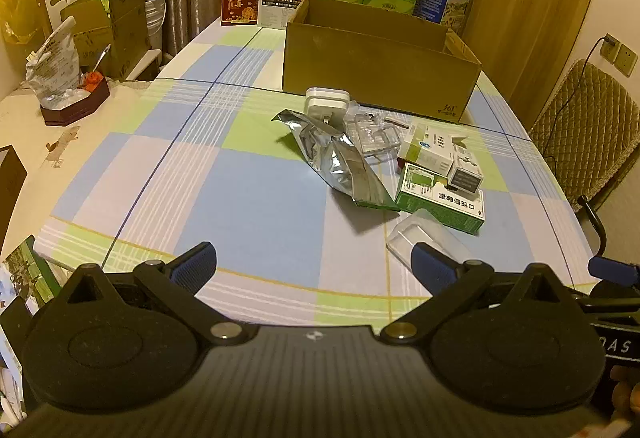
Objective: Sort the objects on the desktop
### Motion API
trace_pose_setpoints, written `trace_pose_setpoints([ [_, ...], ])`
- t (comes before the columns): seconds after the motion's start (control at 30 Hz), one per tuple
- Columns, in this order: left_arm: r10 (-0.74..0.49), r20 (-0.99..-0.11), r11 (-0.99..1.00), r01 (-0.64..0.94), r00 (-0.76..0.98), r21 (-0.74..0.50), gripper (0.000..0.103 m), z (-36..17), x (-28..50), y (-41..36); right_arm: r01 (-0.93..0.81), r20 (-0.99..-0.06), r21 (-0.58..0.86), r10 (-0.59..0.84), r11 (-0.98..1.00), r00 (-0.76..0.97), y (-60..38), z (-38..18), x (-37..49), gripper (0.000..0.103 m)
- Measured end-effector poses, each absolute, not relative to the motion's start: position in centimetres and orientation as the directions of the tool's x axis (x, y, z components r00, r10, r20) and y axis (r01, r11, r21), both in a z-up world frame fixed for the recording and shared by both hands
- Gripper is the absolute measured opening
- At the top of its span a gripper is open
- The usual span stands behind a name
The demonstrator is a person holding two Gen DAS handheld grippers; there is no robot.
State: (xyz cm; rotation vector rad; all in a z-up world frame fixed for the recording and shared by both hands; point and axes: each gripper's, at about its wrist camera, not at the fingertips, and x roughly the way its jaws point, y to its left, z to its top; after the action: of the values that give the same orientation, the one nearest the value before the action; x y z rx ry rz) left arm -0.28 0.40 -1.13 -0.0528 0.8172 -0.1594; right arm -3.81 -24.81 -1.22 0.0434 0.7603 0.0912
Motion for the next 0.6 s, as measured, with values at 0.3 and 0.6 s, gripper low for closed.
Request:
trace_pose_setpoints([
  [0.3, -0.168, -0.727, 0.986, 0.129, 0.666, -0.109, 0.102, -1.17, -0.23, 0.43, -0.074, -0.690, 0.072, 0.103, 0.995, 0.717, -24.72, -1.56, -3.64, 0.101],
  [0.6, -0.164, -0.730, 0.986, 0.136, 0.664, -0.098, 0.102, -1.30, 0.10, 0.57, -0.095, -0.701, 0.068, 0.116, 0.993, 0.704, -24.72, -2.15, -2.91, 0.101],
])
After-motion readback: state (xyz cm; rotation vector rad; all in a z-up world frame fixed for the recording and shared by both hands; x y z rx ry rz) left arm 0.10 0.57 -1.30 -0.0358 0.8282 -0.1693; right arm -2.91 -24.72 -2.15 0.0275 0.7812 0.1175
